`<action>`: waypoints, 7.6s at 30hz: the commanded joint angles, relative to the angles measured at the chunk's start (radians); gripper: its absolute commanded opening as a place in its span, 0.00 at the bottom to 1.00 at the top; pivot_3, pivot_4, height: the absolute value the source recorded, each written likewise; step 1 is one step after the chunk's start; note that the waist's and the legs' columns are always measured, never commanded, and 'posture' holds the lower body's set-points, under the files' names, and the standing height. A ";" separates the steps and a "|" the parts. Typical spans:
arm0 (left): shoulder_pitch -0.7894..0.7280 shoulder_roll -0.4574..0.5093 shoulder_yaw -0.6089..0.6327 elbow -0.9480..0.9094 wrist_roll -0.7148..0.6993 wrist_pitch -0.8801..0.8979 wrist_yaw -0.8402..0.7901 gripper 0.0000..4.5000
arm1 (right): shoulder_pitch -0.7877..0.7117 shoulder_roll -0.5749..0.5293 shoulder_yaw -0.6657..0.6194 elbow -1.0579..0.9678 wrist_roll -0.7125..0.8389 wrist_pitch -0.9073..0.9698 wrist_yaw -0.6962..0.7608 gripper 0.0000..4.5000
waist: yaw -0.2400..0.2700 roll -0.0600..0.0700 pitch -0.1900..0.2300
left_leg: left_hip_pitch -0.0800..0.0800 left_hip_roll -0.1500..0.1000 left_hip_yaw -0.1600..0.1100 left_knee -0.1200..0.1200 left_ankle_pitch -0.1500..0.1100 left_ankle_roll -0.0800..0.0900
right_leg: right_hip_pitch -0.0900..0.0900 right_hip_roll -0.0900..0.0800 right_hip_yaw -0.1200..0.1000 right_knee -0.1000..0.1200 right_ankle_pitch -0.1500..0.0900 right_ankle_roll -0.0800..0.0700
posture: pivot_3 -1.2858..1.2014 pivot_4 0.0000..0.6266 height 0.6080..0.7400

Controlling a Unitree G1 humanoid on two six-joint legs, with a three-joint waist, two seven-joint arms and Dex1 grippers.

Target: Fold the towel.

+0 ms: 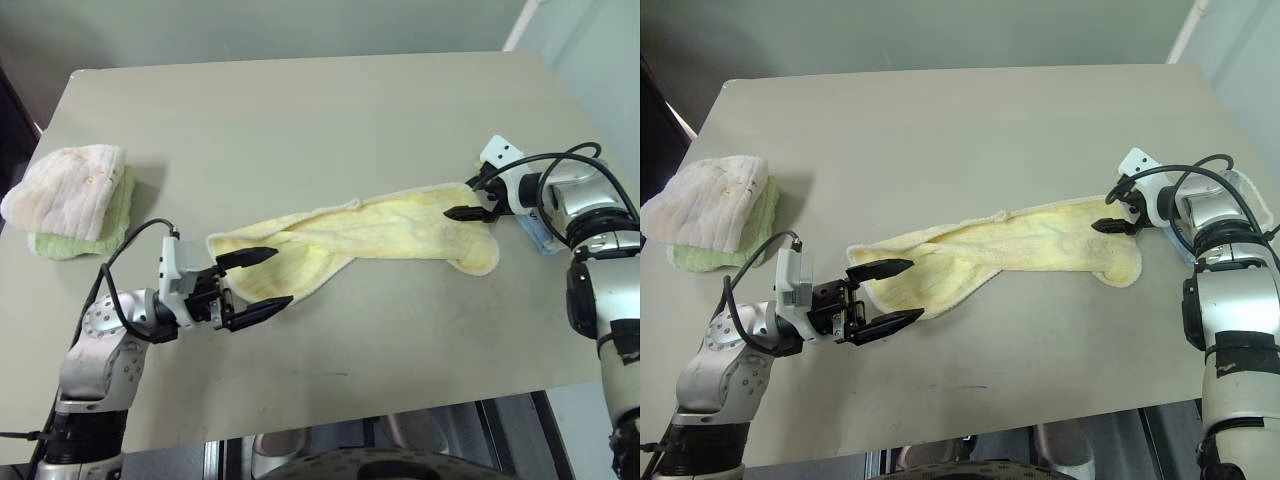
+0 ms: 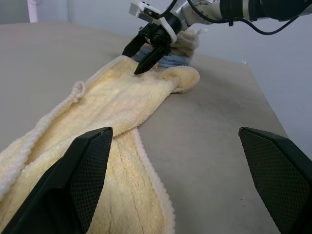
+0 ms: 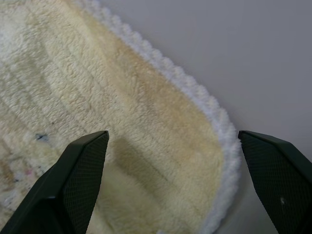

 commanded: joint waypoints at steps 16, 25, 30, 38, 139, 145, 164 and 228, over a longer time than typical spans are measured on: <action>0.022 0.032 0.057 -0.026 -0.015 -0.020 -0.008 1.00 | -0.041 0.003 -0.089 0.000 0.015 0.022 0.017 0.17 | 0.000 0.000 0.000 | 0.000 0.000 0.000 -0.001 0.000 0.000 | 0.000 0.000 0.000 0.000 0.000 -0.001 | 0.52 0.24 1.00; -0.017 0.027 0.086 0.048 -0.013 -0.051 -0.010 1.00 | -0.072 -0.026 -0.127 -0.028 0.036 0.007 0.114 0.01 | -0.001 0.000 0.000 | 0.000 0.000 0.000 -0.002 0.000 0.000 | -0.001 0.000 0.000 0.000 0.000 -0.001 | 0.52 0.24 1.00; -0.066 0.030 0.111 0.123 -0.002 -0.079 -0.016 1.00 | -0.085 -0.057 -0.137 -0.092 0.057 -0.031 0.227 0.01 | -0.004 0.000 0.000 | -0.001 0.000 0.000 -0.002 0.000 -0.001 | -0.002 0.000 0.000 0.000 0.000 -0.001 | 0.52 0.24 1.00; -0.165 0.006 0.117 0.265 0.097 -0.279 -0.018 1.00 | 0.031 -0.100 -0.198 -0.382 0.177 0.007 0.306 0.01 | -0.005 0.000 0.000 | -0.001 0.000 0.000 -0.001 0.001 -0.002 | -0.001 0.000 0.000 -0.001 0.000 -0.001 | 0.52 0.24 1.00; -1.144 0.280 0.046 1.467 0.514 -0.360 -0.370 0.00 | 0.765 -0.295 -0.518 -1.314 0.730 0.367 -0.010 0.00 | -0.011 0.000 0.001 | -0.041 0.000 0.000 0.019 0.012 -0.001 | -0.031 0.000 -0.002 -0.001 0.019 0.017 | 0.52 0.24 1.00; -0.887 0.422 -0.131 1.153 0.337 -0.067 -0.418 0.00 | 0.910 -0.311 -0.553 -1.443 0.778 0.455 -0.030 0.00 | -0.017 0.000 0.001 | -0.028 -0.002 0.001 0.021 0.012 0.005 | -0.018 0.000 0.002 -0.002 0.021 0.010 | 0.52 0.24 1.00; -0.072 0.840 -0.151 0.632 -0.164 0.278 -0.418 0.00 | 1.375 -0.321 -0.599 -1.740 0.783 0.487 0.040 0.00 | -0.011 -0.002 -0.001 | -0.029 -0.002 -0.001 0.019 0.011 -0.007 | -0.024 0.002 0.001 0.004 0.015 -0.002 | 0.52 0.24 1.00; -0.888 0.282 -0.047 1.438 0.486 -0.452 -0.152 1.00 | 0.712 -0.090 -0.298 -1.168 0.573 0.327 -0.051 0.91 | -0.008 -0.001 -0.004 | -0.029 -0.001 -0.001 0.020 0.015 -0.001 | -0.022 0.002 0.000 -0.001 0.024 0.005 | 0.52 0.24 1.00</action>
